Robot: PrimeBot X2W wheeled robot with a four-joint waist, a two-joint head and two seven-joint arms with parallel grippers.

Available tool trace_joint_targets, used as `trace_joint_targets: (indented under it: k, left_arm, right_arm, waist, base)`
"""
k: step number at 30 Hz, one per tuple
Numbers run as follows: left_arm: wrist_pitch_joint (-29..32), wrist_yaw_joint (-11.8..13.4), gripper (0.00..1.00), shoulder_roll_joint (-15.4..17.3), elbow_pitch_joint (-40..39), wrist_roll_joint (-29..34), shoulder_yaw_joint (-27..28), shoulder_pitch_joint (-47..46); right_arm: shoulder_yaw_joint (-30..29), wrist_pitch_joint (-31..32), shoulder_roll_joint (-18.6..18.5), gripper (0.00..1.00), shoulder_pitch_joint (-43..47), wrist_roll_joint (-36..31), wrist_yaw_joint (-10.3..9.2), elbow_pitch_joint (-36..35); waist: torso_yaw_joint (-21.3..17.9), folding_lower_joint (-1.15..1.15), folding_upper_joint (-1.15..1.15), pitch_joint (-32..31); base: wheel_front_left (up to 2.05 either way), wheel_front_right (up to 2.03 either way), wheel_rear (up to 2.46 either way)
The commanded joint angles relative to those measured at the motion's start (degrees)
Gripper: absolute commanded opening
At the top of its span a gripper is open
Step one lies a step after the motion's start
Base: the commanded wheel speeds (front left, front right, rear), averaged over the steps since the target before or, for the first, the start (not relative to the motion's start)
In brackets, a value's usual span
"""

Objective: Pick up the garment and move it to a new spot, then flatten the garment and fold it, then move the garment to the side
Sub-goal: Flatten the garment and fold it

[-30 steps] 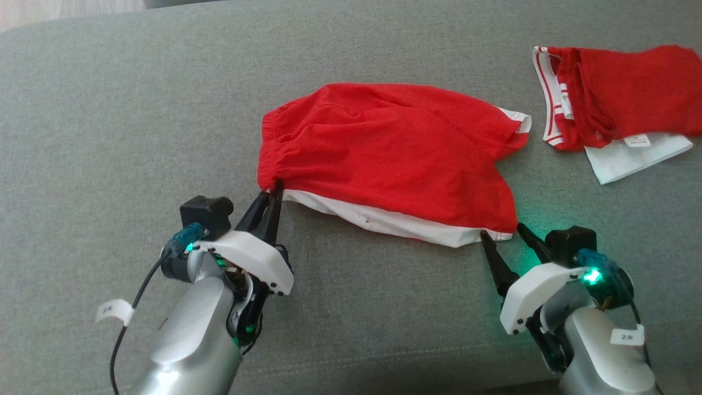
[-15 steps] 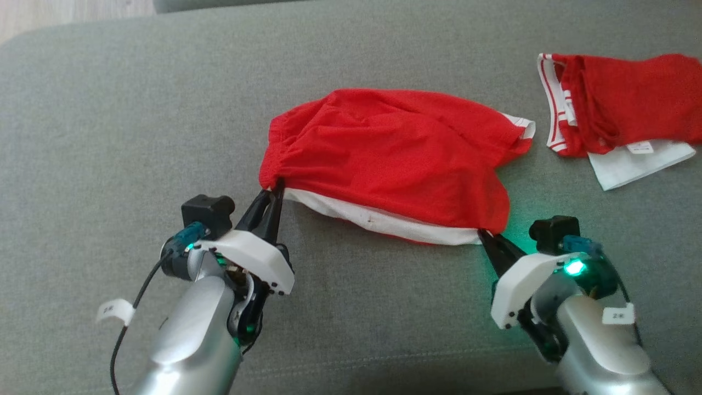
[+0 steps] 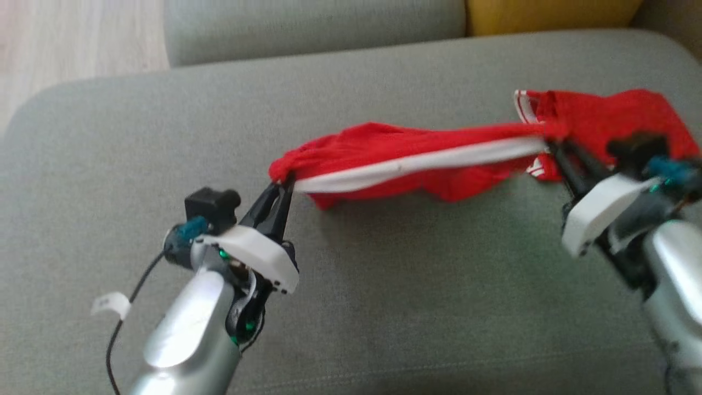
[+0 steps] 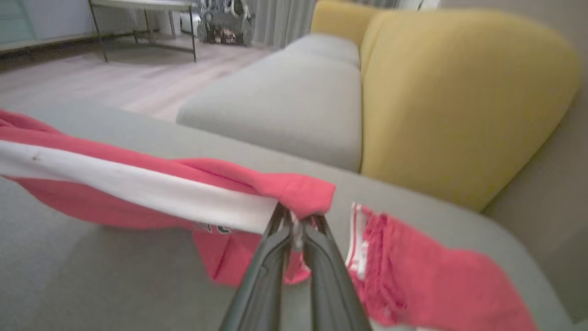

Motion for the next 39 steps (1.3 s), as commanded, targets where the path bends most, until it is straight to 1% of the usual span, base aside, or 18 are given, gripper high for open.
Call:
trace_joint_targets:
  k: [1,2,5,7,11,15,18,21,23,24,26,28,30,32,35,36,37,39]
  left_arm:
    - [0.94,-0.14,0.00,1.98,-3.88,0.30,1.69,-2.97]
    - [3.01,-0.12,0.00,2.98,-7.35,0.56,1.33,-3.38]
    - [6.95,0.24,0.00,4.63,-13.65,0.52,1.09,-3.17]
    - [9.46,0.93,0.00,5.66,-18.68,0.07,1.43,-2.37]
    - [14.15,3.27,0.00,7.95,-29.62,0.05,2.06,0.25]
    - [18.91,5.78,0.00,9.46,-39.17,0.29,2.08,2.98]
    - [22.45,6.52,0.00,10.34,-43.34,-0.12,2.02,3.28]
    - [25.64,6.06,0.00,12.06,-43.90,0.26,2.37,0.41]
    - [27.92,5.37,0.00,11.83,-42.77,-1.53,3.09,-2.80]
    - [29.10,4.93,0.00,11.83,-41.71,-2.41,3.61,-4.98]
    - [30.96,3.89,0.00,12.46,-38.91,-2.98,4.68,-10.53]
    - [32.00,2.83,0.00,13.03,-35.32,-2.84,5.64,-16.97]
    - [32.05,1.99,0.00,13.36,-31.07,-2.02,6.45,-24.05]
    - [30.68,1.33,0.00,13.37,-26.45,-0.53,6.92,-31.07]
    - [26.53,1.37,0.00,12.64,-19.00,1.34,8.02,-40.12]
    - [24.64,1.47,0.00,12.49,-16.54,2.08,8.26,-42.43]
    - [24.64,1.47,0.00,12.49,-16.54,2.08,8.26,-42.43]
    - [20.89,1.71,0.00,11.81,-11.79,2.75,8.85,-45.86]
  right_arm:
    - [-0.40,1.00,-2.51,0.00,-2.45,-0.41,0.37,-4.11]
    - [-0.91,2.65,-4.11,0.00,-3.09,-0.25,0.37,-7.62]
    - [-1.86,6.14,-6.19,0.00,-3.39,-0.17,0.37,-12.82]
    - [-2.90,8.85,-7.42,0.00,-3.01,0.10,0.37,-16.36]
    - [-6.37,14.53,-8.93,0.00,-0.80,1.03,0.37,-23.80]
    - [-10.28,19.88,-9.22,0.00,1.91,1.69,0.37,-30.75]
    - [-12.12,23.23,-8.81,0.00,2.28,2.21,0.37,-34.31]
    - [-11.44,25.62,-8.81,0.00,-0.17,3.34,0.37,-35.17]
    - [-10.73,26.46,-8.15,0.00,-3.75,5.27,0.37,-34.07]
    - [-9.85,26.68,-8.42,0.00,-6.12,5.60,0.37,-33.26]
    - [-7.89,26.23,-8.18,0.00,-11.97,6.52,0.37,-30.80]
    - [-6.01,24.95,-7.16,0.00,-18.96,7.75,0.37,-27.13]
    - [-4.44,22.53,-6.48,0.00,-26.68,7.56,0.37,-22.56]
    - [-3.05,19.10,-5.72,0.00,-34.04,6.32,0.37,-17.32]
    - [-2.09,12.51,-2.89,0.00,-43.49,4.56,0.37,-8.92]
    - [-1.88,10.08,-1.68,0.00,-45.85,3.98,0.37,-6.15]
    - [-1.88,10.08,-1.68,0.00,-45.85,3.98,0.37,-6.15]
    - [-1.38,5.73,0.68,0.00,-49.15,3.15,0.37,-0.86]
  waist:
    - [0.18,0.00,0.00,-2.04]
    - [0.36,0.00,0.00,-3.48]
    - [0.50,0.00,0.00,-5.06]
    - [0.57,0.00,0.00,-5.73]
    - [0.71,0.00,0.00,-6.32]
    - [0.77,0.00,0.00,-6.12]
    - [0.76,0.00,0.00,-5.29]
    - [0.57,0.00,0.00,-3.64]
    - [0.51,0.00,0.00,-1.46]
    - [0.47,0.00,0.00,0.04]
    - [0.19,0.00,0.00,3.53]
    - [-0.08,0.00,0.00,7.38]
    - [-0.20,0.00,0.00,11.32]
    - [-0.07,0.00,0.00,14.75]
    - [0.24,0.00,0.00,18.80]
    - [0.31,0.00,0.00,19.66]
    - [0.31,0.00,0.00,19.66]
    - [0.55,0.00,0.00,21.00]
  base:
    - [0.00,0.00,0.00]
    - [0.00,0.00,0.00]
    - [0.00,0.00,0.00]
    - [0.00,0.00,0.00]
    - [0.00,0.00,0.00]
    - [0.00,0.00,0.00]
    - [0.00,0.00,0.00]
    - [0.00,0.00,0.00]
    - [0.00,0.00,0.00]
    - [0.00,0.00,0.00]
    - [0.00,0.00,0.00]
    - [0.00,0.00,0.00]
    - [0.00,0.00,0.00]
    - [0.00,0.00,0.00]
    - [0.00,0.00,0.00]
    - [0.00,0.00,0.00]
    - [0.00,0.00,0.00]
    - [0.00,0.00,0.00]
